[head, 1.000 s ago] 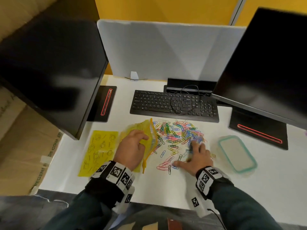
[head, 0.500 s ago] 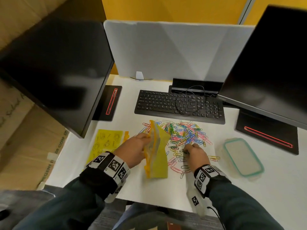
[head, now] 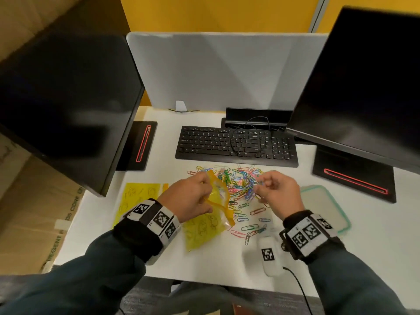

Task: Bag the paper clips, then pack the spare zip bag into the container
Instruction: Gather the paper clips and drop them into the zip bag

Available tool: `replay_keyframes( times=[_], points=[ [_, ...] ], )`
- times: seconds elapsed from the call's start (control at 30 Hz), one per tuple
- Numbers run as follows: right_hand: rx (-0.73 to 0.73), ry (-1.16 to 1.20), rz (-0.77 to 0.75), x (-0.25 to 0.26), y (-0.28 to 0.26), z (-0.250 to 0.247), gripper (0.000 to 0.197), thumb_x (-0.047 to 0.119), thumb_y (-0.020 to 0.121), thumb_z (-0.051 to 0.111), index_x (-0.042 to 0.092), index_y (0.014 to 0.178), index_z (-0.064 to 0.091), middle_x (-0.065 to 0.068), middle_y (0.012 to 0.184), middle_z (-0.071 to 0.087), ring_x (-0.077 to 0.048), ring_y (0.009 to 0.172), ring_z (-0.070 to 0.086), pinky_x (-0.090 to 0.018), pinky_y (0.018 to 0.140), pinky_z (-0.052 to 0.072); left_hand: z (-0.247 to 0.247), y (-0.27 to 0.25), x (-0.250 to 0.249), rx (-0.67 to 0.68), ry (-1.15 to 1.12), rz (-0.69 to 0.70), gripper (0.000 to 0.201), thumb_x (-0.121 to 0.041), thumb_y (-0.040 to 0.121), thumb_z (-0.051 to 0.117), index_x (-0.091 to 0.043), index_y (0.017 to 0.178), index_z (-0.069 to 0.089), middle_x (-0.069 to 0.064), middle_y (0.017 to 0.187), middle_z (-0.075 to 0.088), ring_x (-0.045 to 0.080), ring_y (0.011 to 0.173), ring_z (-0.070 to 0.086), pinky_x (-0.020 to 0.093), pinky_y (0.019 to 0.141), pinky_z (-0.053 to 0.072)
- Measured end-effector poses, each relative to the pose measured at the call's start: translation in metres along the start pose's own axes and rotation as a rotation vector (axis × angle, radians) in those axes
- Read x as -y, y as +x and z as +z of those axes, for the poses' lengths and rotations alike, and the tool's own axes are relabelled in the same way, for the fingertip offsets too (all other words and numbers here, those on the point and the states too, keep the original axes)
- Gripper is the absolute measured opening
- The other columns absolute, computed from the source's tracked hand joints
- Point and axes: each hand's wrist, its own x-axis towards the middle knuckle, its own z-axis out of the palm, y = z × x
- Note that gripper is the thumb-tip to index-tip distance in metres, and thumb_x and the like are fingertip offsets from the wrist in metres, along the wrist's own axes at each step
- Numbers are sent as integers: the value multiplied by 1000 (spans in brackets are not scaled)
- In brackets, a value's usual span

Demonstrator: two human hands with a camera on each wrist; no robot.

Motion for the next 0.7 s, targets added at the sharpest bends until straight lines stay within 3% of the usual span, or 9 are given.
replay_keyframes(
  times=[0.07, 0.2, 0.27, 0.33, 0.47, 0.53, 0.63, 0.7],
  points=[
    [94, 118, -75, 33, -7, 4, 18, -9, 75, 67, 8, 80, 62, 0, 58, 51, -6, 44, 57, -30, 49, 55, 7, 2, -1, 22, -3, -10, 29, -35, 74, 71, -20, 71, 46, -3, 111, 49, 14, 74, 47, 29, 70, 44],
    [252, 158, -144, 60, -16, 24, 22, -9, 75, 67, 11, 78, 61, 1, 61, 50, -8, 50, 54, -25, 46, 54, 12, 5, -4, -32, -86, 4, 27, -29, 71, 74, -12, 76, 54, 1, 105, 55, 13, 73, 50, 27, 69, 41],
    [231, 127, -202, 57, -16, 32, 27, -7, 73, 69, 19, 73, 61, 1, 64, 52, -10, 59, 53, -26, 52, 54, 13, 4, -4, -111, -174, 18, 27, -26, 68, 77, -11, 75, 55, 3, 102, 59, 13, 75, 54, 28, 72, 43],
    [186, 8, -303, 49, -14, 35, 30, -6, 70, 70, 23, 65, 60, 4, 65, 57, -6, 64, 52, -25, 63, 51, 14, 2, -3, -224, -273, 21, 28, -23, 65, 79, -12, 69, 53, 3, 104, 61, 5, 77, 51, 22, 71, 40],
    [357, -195, -354, 44, -18, 36, 28, -4, 73, 65, 24, 74, 64, 7, 70, 62, -3, 68, 56, -14, 69, 45, 17, -5, -3, -352, -368, 5, 27, -23, 66, 79, -15, 67, 53, 1, 114, 62, 6, 101, 56, 29, 86, 44],
    [423, -223, -363, 49, -20, 32, 30, -3, 76, 60, 26, 81, 65, 14, 75, 63, -7, 75, 61, -15, 72, 48, 20, -7, 0, -359, -376, 15, 27, -22, 68, 78, -18, 68, 51, 1, 114, 63, 5, 108, 54, 30, 89, 44],
    [264, -148, -325, 48, -10, 17, 33, 1, 75, 54, 31, 85, 65, 15, 84, 66, -15, 78, 65, -27, 75, 54, 23, -10, 5, -342, -379, -7, 28, -20, 70, 77, -19, 67, 49, 0, 116, 63, 8, 115, 54, 30, 93, 45],
    [115, -194, -184, 31, 1, 2, 30, 4, 78, 59, 32, 89, 62, 7, 94, 67, -20, 83, 66, -36, 76, 56, 24, -14, 7, -340, -380, -29, 32, -20, 71, 77, -24, 65, 46, -1, 114, 63, 9, 119, 52, 29, 93, 44]
  ],
)
